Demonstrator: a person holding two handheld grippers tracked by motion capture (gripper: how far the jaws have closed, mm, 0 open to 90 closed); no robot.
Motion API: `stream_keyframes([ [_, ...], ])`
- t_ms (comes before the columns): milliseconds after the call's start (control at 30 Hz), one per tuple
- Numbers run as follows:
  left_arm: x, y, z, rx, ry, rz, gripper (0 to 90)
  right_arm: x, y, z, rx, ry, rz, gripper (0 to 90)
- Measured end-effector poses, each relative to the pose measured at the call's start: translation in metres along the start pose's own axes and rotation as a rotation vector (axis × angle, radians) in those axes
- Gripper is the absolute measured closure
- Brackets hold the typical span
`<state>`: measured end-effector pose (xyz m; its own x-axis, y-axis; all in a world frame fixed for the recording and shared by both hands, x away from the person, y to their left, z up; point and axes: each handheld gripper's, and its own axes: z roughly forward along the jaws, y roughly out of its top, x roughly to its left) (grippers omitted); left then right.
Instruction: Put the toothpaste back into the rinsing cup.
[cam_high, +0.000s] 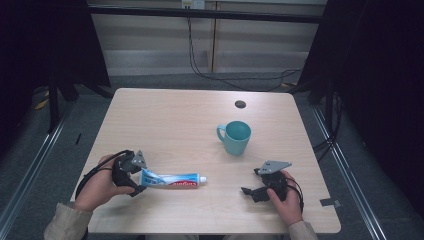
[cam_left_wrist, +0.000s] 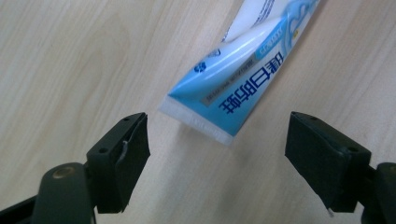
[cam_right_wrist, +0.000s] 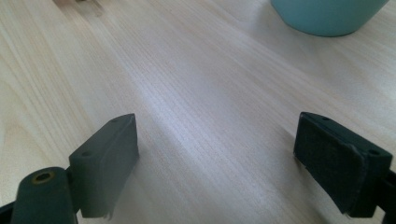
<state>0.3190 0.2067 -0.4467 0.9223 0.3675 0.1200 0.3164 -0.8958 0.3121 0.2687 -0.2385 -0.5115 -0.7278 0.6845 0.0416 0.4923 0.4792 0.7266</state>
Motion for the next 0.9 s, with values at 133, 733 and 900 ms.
stream_keyframes([
  [133,-0.001,0.010,0.001,0.020,-0.006,0.032,22.9,0.000,0.000,0.000,0.001,-0.001,-0.003,13.4],
  [733,-0.013,0.049,0.024,0.076,-0.083,0.184,31.1,0.000,0.000,0.000,0.001,0.000,-0.003,13.4],
  [900,-0.014,0.051,0.029,0.083,-0.087,0.191,35.1,0.000,0.000,0.000,0.001,0.000,-0.003,13.4],
])
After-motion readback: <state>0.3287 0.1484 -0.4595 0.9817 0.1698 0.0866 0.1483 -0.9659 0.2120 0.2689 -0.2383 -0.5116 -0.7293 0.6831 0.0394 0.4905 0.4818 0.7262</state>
